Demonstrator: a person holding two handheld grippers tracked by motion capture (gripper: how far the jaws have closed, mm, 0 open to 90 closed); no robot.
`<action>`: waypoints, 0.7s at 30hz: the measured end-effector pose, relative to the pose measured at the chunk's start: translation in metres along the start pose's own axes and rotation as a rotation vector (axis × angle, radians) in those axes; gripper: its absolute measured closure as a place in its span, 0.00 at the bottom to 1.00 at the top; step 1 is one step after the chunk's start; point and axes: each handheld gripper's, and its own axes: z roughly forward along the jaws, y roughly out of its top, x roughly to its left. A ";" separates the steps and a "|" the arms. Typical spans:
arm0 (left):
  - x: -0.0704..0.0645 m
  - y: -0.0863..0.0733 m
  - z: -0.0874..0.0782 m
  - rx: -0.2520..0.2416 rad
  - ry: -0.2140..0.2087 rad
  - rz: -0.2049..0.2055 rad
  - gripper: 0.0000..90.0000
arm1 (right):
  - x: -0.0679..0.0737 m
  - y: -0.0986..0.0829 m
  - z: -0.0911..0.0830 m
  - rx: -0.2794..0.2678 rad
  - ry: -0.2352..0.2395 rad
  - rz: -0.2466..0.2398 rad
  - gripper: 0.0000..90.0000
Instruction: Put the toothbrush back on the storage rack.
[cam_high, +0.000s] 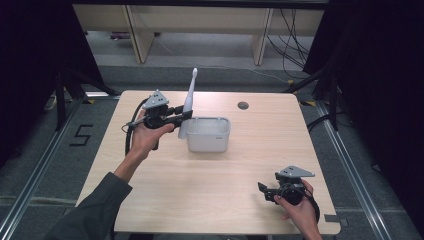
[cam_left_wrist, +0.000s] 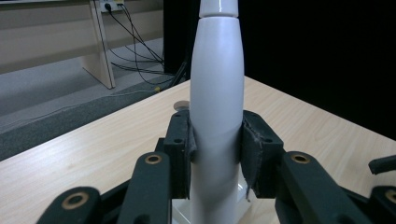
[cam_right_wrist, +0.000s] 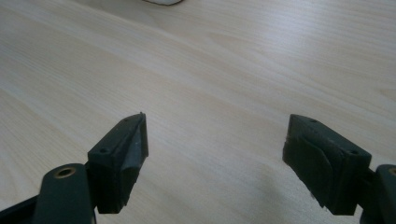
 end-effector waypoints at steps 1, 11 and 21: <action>0.001 0.002 0.001 -0.005 0.004 0.002 0.74 | 0.000 0.000 0.000 0.001 0.001 0.000 0.25; 0.006 0.014 0.013 -0.031 0.027 0.010 0.74 | -0.001 0.000 0.002 -0.002 0.020 -0.003 0.25; 0.005 0.019 0.033 -0.045 0.042 0.005 0.74 | -0.002 0.000 0.001 0.007 0.004 0.000 0.25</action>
